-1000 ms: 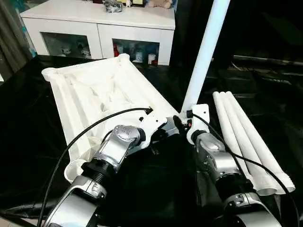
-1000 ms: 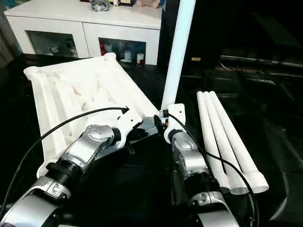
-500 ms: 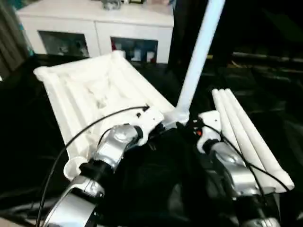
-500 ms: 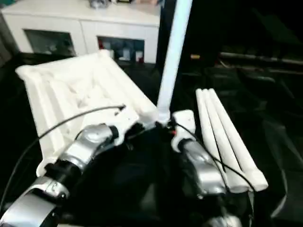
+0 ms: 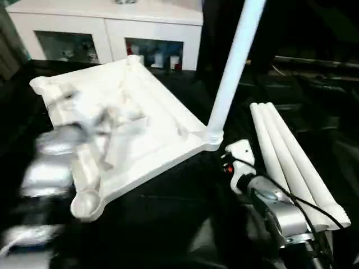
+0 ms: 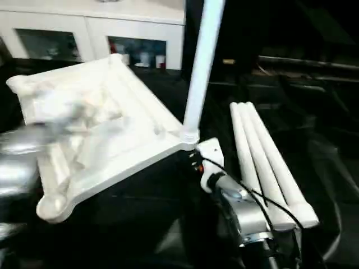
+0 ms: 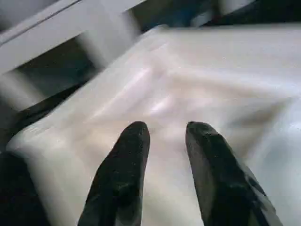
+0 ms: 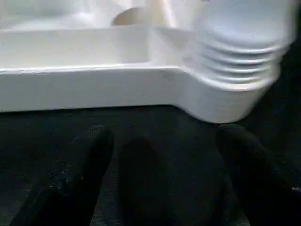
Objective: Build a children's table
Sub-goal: Rotate leg to tighten, then rotate table base
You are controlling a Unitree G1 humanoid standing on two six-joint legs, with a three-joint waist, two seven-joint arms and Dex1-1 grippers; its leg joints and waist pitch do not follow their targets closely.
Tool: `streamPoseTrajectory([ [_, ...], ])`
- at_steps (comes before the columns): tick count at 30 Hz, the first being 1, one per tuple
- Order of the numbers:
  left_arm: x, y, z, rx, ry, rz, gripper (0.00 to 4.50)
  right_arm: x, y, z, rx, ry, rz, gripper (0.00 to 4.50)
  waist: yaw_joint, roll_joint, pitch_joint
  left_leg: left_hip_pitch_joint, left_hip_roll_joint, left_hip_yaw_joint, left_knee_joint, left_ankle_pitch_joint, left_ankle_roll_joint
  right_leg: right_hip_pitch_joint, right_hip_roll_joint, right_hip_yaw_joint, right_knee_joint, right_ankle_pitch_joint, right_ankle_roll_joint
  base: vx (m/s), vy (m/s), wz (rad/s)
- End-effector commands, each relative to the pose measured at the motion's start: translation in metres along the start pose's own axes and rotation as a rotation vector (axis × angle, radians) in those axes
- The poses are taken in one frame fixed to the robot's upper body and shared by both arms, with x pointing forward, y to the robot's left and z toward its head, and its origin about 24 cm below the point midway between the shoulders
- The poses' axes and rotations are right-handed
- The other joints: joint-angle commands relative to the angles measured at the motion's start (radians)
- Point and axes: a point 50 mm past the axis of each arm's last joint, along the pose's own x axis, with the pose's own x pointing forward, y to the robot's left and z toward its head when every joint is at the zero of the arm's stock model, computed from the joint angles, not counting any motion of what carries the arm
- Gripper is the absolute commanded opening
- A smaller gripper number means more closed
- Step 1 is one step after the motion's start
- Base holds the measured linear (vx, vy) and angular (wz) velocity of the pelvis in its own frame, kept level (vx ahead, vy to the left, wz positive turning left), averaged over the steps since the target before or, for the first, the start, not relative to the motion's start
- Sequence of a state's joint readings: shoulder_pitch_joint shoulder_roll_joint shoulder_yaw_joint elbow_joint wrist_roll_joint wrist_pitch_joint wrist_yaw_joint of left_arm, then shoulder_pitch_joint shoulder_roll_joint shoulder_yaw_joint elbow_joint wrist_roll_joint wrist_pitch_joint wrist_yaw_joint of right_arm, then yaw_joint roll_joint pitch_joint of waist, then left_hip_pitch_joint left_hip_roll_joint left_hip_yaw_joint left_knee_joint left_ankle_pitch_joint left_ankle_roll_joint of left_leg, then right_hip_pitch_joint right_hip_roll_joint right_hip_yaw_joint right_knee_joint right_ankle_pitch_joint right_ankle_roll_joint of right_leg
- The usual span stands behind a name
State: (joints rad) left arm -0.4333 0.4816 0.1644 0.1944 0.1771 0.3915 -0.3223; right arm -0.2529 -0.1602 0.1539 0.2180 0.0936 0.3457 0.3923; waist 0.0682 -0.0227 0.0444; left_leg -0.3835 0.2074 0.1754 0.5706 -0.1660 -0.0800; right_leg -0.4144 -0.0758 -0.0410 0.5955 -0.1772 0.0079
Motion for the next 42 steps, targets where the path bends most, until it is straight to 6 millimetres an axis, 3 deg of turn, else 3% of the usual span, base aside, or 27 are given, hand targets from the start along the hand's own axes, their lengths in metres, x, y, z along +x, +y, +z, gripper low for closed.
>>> streamPoseTrajectory([
  [1, -0.006, 0.013, -0.001, 0.018, 0.031, 0.088, 1.58, 0.004, 0.0, 0.0, -0.009, 0.027, 0.006, 3.9, -0.002, 0.016, -0.054, 0.022, 0.018, -0.002, -0.07, -0.253, -0.016, 0.045, -0.037, 0.027, -0.058, -0.167, -0.176, 0.0, 0.0, 0.0],
  [2, -0.011, 0.02, -0.008, 0.039, 0.071, 0.122, 1.58, 0.006, 0.0, -0.001, -0.012, 0.039, 0.002, 3.9, 0.001, -0.017, -0.055, 0.028, 0.017, 0.003, -0.067, -0.274, -0.013, 0.038, -0.038, 0.029, -0.066, -0.201, -0.167, 0.0, 0.0, 0.0],
  [4, -0.02, 0.029, -0.02, 0.055, 0.132, 0.169, 1.58, 0.01, -0.001, -0.002, -0.007, 0.056, -0.006, 3.9, 0.008, 0.006, -0.053, 0.025, 0.02, -0.002, -0.071, -0.263, -0.019, 0.038, -0.044, 0.032, -0.06, -0.214, -0.165, 0.0, 0.0, 0.0],
  [8, -0.034, 0.035, -0.037, 0.09, 0.241, 0.207, 1.58, 0.021, -0.005, 0.001, 0.003, 0.064, -0.027, 3.9, 0.011, 0.004, -0.058, 0.027, 0.018, -0.004, -0.069, -0.258, -0.035, 0.036, -0.041, 0.03, -0.053, -0.16, -0.168, 0.0, 0.0, 0.0],
  [9, -0.039, 0.037, -0.043, 0.106, 0.277, 0.222, 1.58, 0.026, -0.007, 0.003, -0.001, 0.068, -0.036, 3.9, 0.016, -0.006, -0.058, 0.026, 0.016, -0.002, -0.068, -0.252, -0.034, 0.038, -0.04, 0.03, -0.055, -0.152, -0.167, 0.0, 0.0, 0.0],
  [13, -0.042, 0.033, -0.052, 0.09, 0.335, 0.176, 1.58, 0.031, -0.01, 0.006, -0.007, 0.065, -0.05, 3.9, 0.019, -0.001, -0.056, 0.029, 0.015, -0.002, -0.068, -0.26, -0.039, 0.034, -0.041, 0.031, -0.053, -0.154, -0.17, 0.0, 0.0, 0.0],
  [14, -0.042, 0.024, -0.056, 0.054, 0.356, 0.112, 1.58, 0.033, -0.011, 0.009, -0.003, 0.06, -0.053, 3.9, 0.021, -0.004, -0.056, 0.028, 0.014, -0.002, -0.068, -0.266, -0.041, 0.035, -0.04, 0.031, -0.053, -0.154, -0.168, 0.0, 0.0, 0.0],
  [15, -0.043, 0.018, -0.056, 0.026, 0.365, 0.063, 1.58, 0.035, -0.012, 0.01, 0.0, 0.057, -0.054, 3.9, 0.023, 0.002, -0.057, 0.028, 0.014, -0.003, -0.069, -0.27, -0.046, 0.036, -0.041, 0.031, -0.051, -0.157, -0.167, 0.0, 0.0, 0.0],
  [17, -0.043, 0.014, -0.056, 0.015, 0.368, 0.041, 1.58, 0.036, -0.012, 0.01, 0.0, 0.056, -0.054, 3.9, 0.021, -0.002, -0.056, 0.026, 0.014, -0.005, -0.07, -0.283, -0.05, 0.037, -0.042, 0.03, -0.052, -0.165, -0.171, 0.0, 0.0, 0.0],
  [19, -0.045, -0.001, -0.055, -0.006, 0.375, -0.074, 1.58, 0.039, -0.012, 0.012, 0.002, 0.048, -0.046, 3.9, 0.019, 0.006, -0.056, 0.027, 0.014, -0.005, -0.07, -0.297, -0.055, 0.036, -0.042, 0.03, -0.053, -0.171, -0.171, 0.0, 0.0, 0.0],
  [21, -0.047, -0.017, -0.052, -0.017, 0.364, -0.2, 1.58, 0.042, -0.011, 0.014, 0.006, 0.031, -0.037, 3.9, 0.018, 0.005, -0.056, 0.028, 0.014, -0.005, -0.07, -0.317, -0.055, 0.033, -0.041, 0.03, -0.055, -0.19, -0.175, 0.0, 0.0, 0.0],
  [22, -0.049, -0.026, -0.048, -0.029, 0.356, -0.276, 1.58, 0.043, -0.011, 0.016, 0.008, 0.023, -0.045, 3.9, 0.018, 0.009, -0.056, 0.028, 0.013, -0.005, -0.069, -0.32, -0.057, 0.034, -0.04, 0.03, -0.054, -0.186, -0.177, 0.0, 0.0, 0.0],
  [25, -0.052, -0.04, -0.043, -0.027, 0.335, -0.393, 1.58, 0.043, -0.013, 0.018, 0.006, 0.01, -0.064, 3.9, 0.019, 0.003, -0.055, 0.028, 0.013, -0.004, -0.068, -0.308, -0.051, 0.035, -0.04, 0.031, -0.056, -0.184, -0.174, 0.0, 0.0, 0.0],
  [26, -0.056, -0.052, -0.039, -0.019, 0.328, -0.491, 1.58, 0.036, -0.015, 0.021, -0.004, 0.003, -0.078, 3.9, 0.02, 0.008, -0.055, 0.029, 0.013, -0.003, -0.069, -0.301, -0.051, 0.034, -0.038, 0.03, -0.054, -0.181, -0.171, 0.0, 0.0, 0.0],
  [28, -0.057, -0.056, -0.037, -0.008, 0.322, -0.52, 1.58, 0.029, -0.018, 0.022, -0.009, 0.002, -0.085, 3.9, 0.023, 0.007, -0.054, 0.028, 0.013, -0.004, -0.07, -0.294, -0.049, 0.038, -0.035, 0.03, -0.053, -0.169, -0.162, 0.0, 0.0, 0.0],
  [29, -0.056, -0.061, -0.034, -0.008, 0.312, -0.532, 1.58, 0.019, -0.021, 0.023, -0.005, 0.011, -0.101, 3.9, 0.022, 0.012, -0.053, 0.028, 0.012, -0.004, -0.07, -0.295, -0.05, 0.036, -0.033, 0.031, -0.053, -0.172, -0.16, 0.0, 0.0, 0.0],
  [32, -0.052, -0.071, -0.03, -0.02, 0.293, -0.542, 1.58, 0.002, -0.026, 0.024, -0.003, 0.036, -0.12, 3.9, 0.025, 0.009, -0.053, 0.025, 0.011, -0.004, -0.069, -0.268, -0.053, 0.044, -0.032, 0.032, -0.053, -0.154, -0.14, 0.0, 0.0, 0.0],
  [35, -0.048, -0.084, -0.024, -0.021, 0.266, -0.573, 1.58, -0.016, -0.026, 0.026, 0.007, 0.056, -0.112, 3.9, 0.021, 0.005, -0.051, 0.024, 0.008, -0.004, -0.069, -0.289, -0.05, 0.043, -0.034, 0.032, -0.06, -0.209, -0.13, 0.0, 0.0, 0.0],
  [36, -0.045, -0.097, -0.015, -0.023, 0.225, -0.614, 1.58, -0.03, -0.03, 0.029, 0.018, 0.083, -0.165, 3.9, 0.017, 0.028, -0.052, 0.03, 0.009, -0.004, -0.066, -0.305, -0.054, 0.039, -0.033, 0.033, -0.064, -0.209, -0.127, 0.0, 0.0, 0.0],
  [37, -0.045, -0.097, -0.015, -0.023, 0.225, -0.614, 1.58, -0.03, -0.03, 0.029, 0.018, 0.083, -0.165, 3.9, 0.019, 0.017, -0.052, 0.029, 0.009, -0.005, -0.067, -0.299, -0.052, 0.043, -0.03, 0.032, -0.065, -0.21, -0.122, 0.0, 0.0, 0.0],
  [38, -0.045, -0.106, -0.01, -0.018, 0.206, -0.644, 1.58, -0.039, -0.034, 0.029, 0.024, 0.112, -0.226, 3.9, 0.015, 0.016, -0.049, 0.026, 0.007, -0.005, -0.068, -0.304, -0.051, 0.041, -0.031, 0.033, -0.066, -0.236, -0.123, 0.0, 0.0, 0.0],
  [39, -0.045, -0.11, -0.008, -0.012, 0.19, -0.664, 1.58, -0.042, -0.036, 0.03, 0.022, 0.125, -0.265, 3.9, 0.018, 0.022, -0.049, 0.026, 0.007, -0.005, -0.067, -0.299, -0.054, 0.039, -0.032, 0.034, -0.068, -0.261, -0.118, 0.0, 0.0, 0.0],
  [42, -0.047, -0.124, -0.001, -0.008, 0.15, -0.732, 1.58, -0.054, -0.04, 0.032, 0.045, 0.168, -0.36, 3.9, 0.013, 0.024, -0.048, 0.023, 0.005, -0.006, -0.066, -0.317, -0.06, 0.038, -0.034, 0.033, -0.072, -0.307, -0.108, 0.0, 0.0, 0.0],
])
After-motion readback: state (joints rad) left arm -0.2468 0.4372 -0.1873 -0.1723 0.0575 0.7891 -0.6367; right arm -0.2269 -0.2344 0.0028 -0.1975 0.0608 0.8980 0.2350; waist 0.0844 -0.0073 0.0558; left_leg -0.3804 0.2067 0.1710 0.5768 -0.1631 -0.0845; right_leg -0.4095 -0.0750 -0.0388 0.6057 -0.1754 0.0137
